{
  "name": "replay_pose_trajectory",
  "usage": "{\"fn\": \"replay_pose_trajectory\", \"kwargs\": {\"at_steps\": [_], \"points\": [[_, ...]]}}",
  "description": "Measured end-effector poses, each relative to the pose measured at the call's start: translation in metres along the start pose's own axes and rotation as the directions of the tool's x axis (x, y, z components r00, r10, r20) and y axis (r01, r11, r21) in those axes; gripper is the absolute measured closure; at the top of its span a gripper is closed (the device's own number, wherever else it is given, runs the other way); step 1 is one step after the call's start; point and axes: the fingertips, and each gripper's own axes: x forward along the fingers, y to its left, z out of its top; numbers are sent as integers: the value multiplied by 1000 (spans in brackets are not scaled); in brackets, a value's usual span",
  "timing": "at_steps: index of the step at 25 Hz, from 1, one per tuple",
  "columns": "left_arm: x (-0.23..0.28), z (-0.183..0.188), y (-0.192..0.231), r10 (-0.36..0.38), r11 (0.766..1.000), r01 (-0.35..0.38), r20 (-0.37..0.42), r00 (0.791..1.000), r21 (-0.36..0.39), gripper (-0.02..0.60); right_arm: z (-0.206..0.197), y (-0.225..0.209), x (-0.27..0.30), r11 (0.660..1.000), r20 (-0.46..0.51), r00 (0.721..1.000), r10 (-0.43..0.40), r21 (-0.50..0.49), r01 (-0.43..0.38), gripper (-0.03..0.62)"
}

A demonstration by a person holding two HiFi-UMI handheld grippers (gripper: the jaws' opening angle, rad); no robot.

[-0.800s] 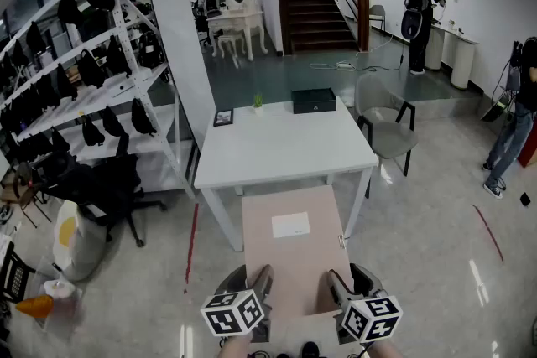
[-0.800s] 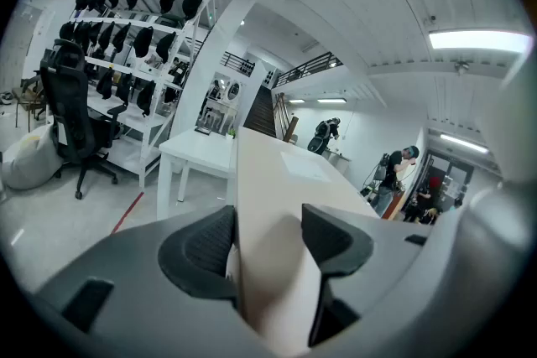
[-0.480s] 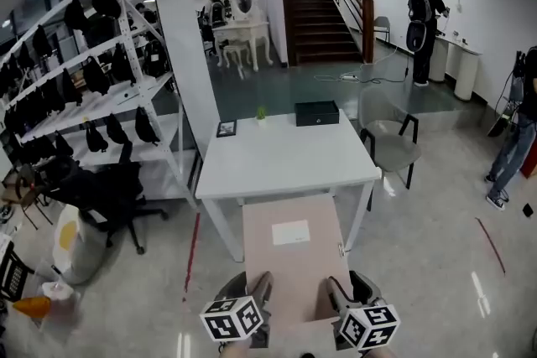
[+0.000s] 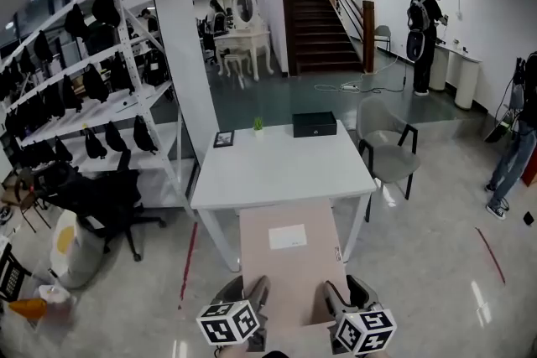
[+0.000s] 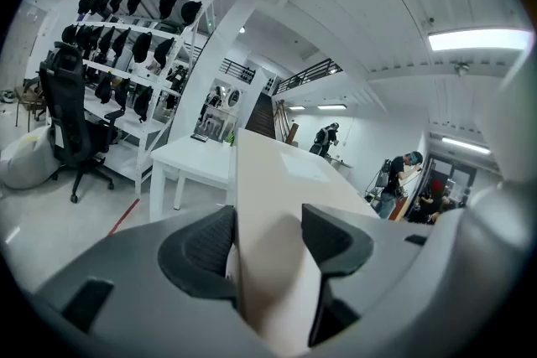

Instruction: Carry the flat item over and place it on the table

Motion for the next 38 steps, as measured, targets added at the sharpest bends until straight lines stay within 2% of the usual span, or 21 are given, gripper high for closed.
{"fn": "replay_pose_trajectory", "kwargs": {"at_steps": [7, 13, 31, 38], "points": [[30, 17, -1, -7, 1000, 7, -4, 1000, 0, 328, 14, -15, 26, 1000, 1, 1000, -7, 9, 7, 379], [71, 39, 11, -15, 1000, 15, 3, 1000, 14, 328, 24, -30, 69, 1000, 24, 1000, -13, 8, 13, 379], [235, 138, 92, -56, 998, 57, -29, 998, 27, 328, 71, -50, 261, 997, 14, 998, -69, 27, 69, 381], [279, 173, 115, -82, 996, 83, -30, 996, 33, 330, 91, -51, 315, 996, 26, 995, -92, 24, 91, 381]]}}
